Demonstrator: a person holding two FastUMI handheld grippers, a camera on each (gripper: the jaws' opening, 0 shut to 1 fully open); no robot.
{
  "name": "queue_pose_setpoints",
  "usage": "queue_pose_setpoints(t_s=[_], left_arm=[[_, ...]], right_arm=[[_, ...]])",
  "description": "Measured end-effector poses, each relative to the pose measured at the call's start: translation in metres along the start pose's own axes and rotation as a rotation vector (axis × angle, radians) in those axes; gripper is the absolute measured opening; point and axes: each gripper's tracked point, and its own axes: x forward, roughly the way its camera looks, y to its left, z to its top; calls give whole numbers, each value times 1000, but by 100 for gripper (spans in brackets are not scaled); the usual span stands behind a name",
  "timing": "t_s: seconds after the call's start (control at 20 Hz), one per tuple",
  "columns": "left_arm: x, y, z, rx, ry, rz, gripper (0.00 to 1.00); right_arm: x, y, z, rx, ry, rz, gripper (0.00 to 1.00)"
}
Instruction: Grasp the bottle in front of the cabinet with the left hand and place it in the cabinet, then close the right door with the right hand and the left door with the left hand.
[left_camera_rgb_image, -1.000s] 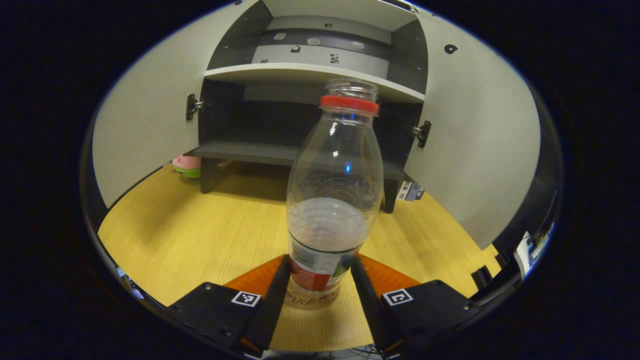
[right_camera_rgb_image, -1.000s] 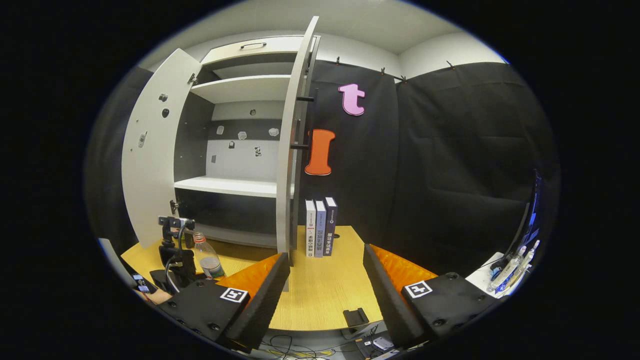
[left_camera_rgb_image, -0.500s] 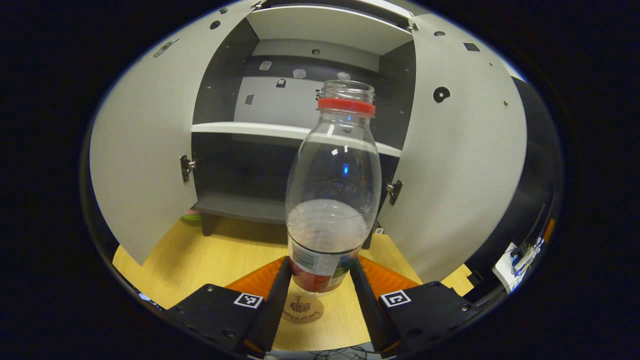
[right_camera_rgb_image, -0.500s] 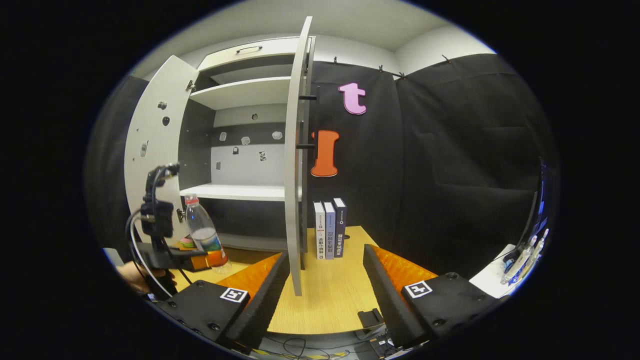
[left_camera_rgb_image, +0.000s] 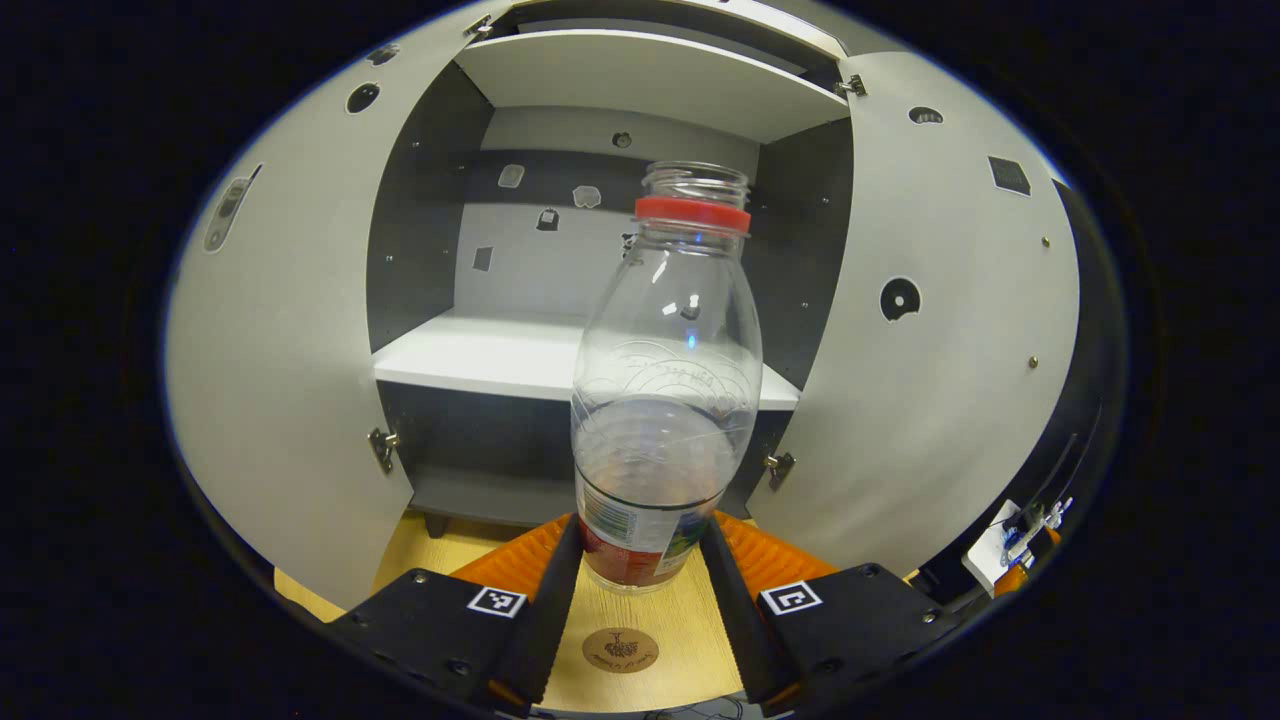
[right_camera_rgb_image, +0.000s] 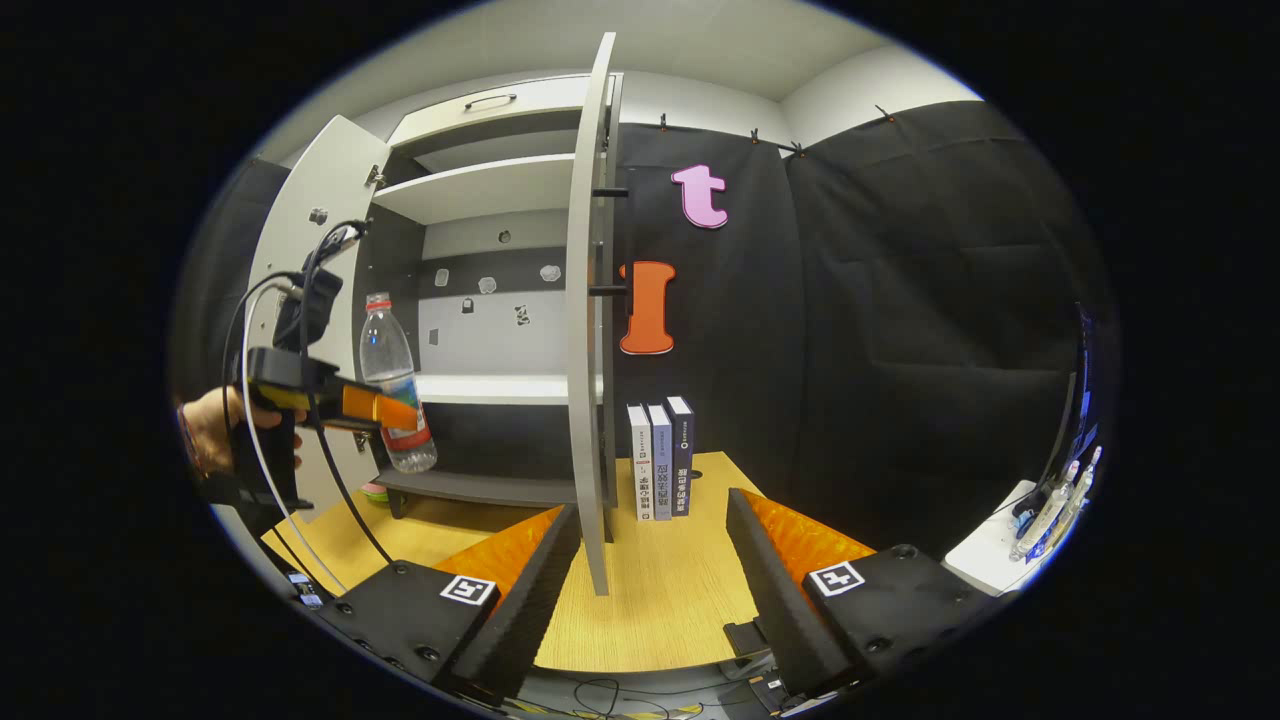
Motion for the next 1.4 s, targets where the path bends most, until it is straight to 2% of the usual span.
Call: queue_pose_setpoints(t_s=[0.25,0.45,0.7,0.95,1.2,1.25,1.3,1.35,1.4], left_arm=[[32,1,49,26,-14,-17,71],[67,-2,82,88,-26,-18,71],[115,-13,106,116,-31,-19,71],[152,-17,101,73,16,-26,71],[166,-15,101,74,18,-11,73],[166,-16,101,74,19,-7,74],[166,-13,101,72,18,5,76],[165,-14,101,65,15,4,77],[162,-15,101,60,13,7,86]], right_arm=[[8,-13,3,10,-3,-37,89],[18,-23,2,32,5,-62,89],[31,-43,7,42,-4,-109,89],[38,-55,2,49,13,-133,89],[44,-67,-5,58,33,-155,89],[44,-66,-6,61,36,-155,89],[45,-67,-5,62,36,-155,98],[43,-67,-3,59,34,-155,98],[44,-66,-2,55,32,-154,98]])
